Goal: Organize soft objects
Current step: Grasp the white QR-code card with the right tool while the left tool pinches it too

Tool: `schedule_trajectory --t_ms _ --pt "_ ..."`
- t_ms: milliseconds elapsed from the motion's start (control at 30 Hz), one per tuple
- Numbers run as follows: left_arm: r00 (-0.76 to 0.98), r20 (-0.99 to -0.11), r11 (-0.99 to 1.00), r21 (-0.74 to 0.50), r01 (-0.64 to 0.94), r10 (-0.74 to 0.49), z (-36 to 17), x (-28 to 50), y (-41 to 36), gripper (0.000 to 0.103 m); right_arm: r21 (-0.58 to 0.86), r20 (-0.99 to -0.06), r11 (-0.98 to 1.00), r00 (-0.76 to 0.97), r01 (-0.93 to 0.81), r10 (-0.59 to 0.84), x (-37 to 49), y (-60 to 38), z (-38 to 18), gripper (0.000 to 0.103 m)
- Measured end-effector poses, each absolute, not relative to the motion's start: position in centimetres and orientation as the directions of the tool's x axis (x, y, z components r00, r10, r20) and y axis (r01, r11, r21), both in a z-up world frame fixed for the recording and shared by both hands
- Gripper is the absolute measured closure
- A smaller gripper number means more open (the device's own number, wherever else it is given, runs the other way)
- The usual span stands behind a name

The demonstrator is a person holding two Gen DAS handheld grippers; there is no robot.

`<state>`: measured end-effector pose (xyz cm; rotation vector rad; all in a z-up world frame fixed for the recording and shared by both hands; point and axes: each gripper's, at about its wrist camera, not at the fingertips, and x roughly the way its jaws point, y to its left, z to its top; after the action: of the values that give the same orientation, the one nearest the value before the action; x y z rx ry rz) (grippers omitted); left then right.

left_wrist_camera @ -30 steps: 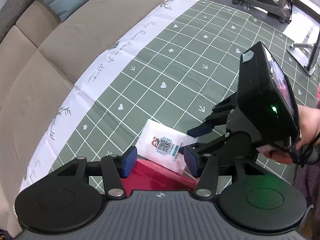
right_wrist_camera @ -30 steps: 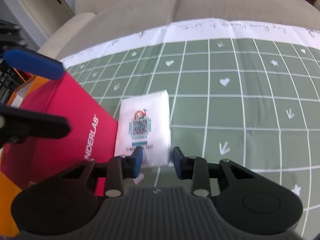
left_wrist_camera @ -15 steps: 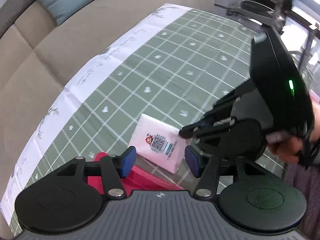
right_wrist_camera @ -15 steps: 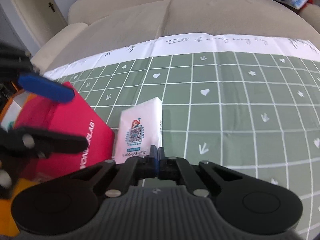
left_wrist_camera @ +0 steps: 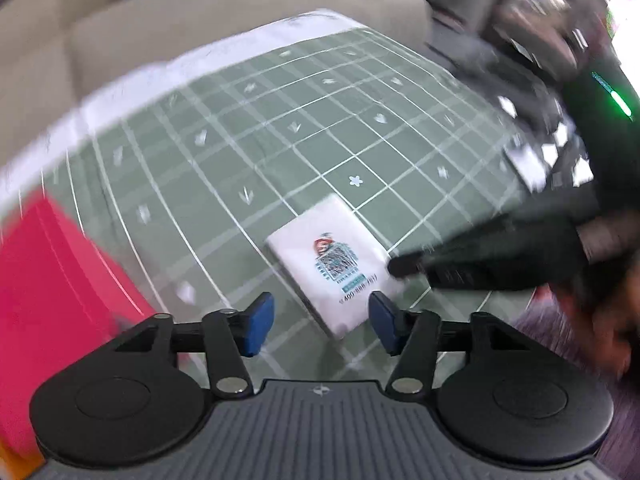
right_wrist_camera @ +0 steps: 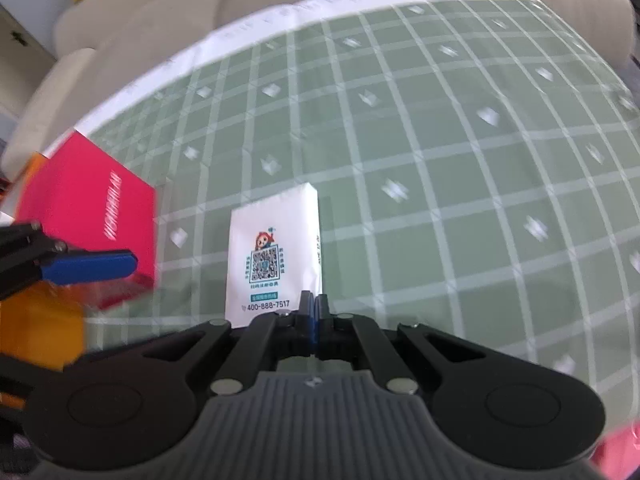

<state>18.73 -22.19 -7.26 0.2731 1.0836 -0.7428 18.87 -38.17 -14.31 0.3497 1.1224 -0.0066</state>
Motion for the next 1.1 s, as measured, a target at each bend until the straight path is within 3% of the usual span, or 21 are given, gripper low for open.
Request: schedule_trajectory --t_ms 133,267,367,467,533,633,733,933,1100 --pt "0.292 -0.834 0.803 -0.264 0.534 -0.468 -9.2 19.0 -21.9 0.040 0.272 -0.893 0.941 0.417 0.203 0.169 17.4 -38.9 -14.9 0.103" --pt "0.319 -0.807 0.842 -0.360 0.403 -0.498 -10.9 20.1 -21.2 0.045 0.245 -0.879 0.945 0.460 0.218 0.122 17.0 -39.1 -14.5 0.084" --pt "0.322 -0.796 0.846 -0.404 0.349 -0.512 -12.0 20.7 -20.7 0.047 0.297 -0.860 0.928 0.485 0.226 0.157 17.3 -39.3 -14.7 0.084" --pt "0.308 -0.784 0.833 -0.445 0.329 -0.540 -12.9 21.3 -20.5 0.057 0.315 -0.864 0.921 0.471 0.229 0.178 17.8 -39.5 -15.1 0.084" --pt "0.287 -0.783 0.826 -0.466 0.316 -0.551 -13.6 21.6 -20.5 0.062 0.318 -0.869 0.920 0.459 0.227 0.187 18.0 -39.4 -15.3 0.084" --pt "0.291 -0.793 0.835 -0.446 0.322 -0.535 -14.1 21.8 -20.9 0.071 0.294 -0.883 0.931 0.433 0.215 0.179 18.3 -38.8 -15.6 0.094" --pt "0.301 -0.796 0.839 -0.426 0.338 -0.525 -14.0 21.5 -21.2 0.079 0.282 -0.888 0.940 0.424 0.193 0.179 18.4 -38.3 -15.8 0.094" --pt "0.316 -0.804 0.848 -0.389 0.359 -0.503 -13.8 21.2 -21.5 0.087 0.256 -0.886 0.951 0.435 0.175 0.159 18.8 -37.6 -16.0 0.102" --pt "0.329 -0.791 0.842 -0.398 0.364 -0.516 -12.8 20.7 -20.8 0.089 0.241 -0.874 0.956 0.464 0.165 0.140 18.0 -37.6 -15.1 0.103"
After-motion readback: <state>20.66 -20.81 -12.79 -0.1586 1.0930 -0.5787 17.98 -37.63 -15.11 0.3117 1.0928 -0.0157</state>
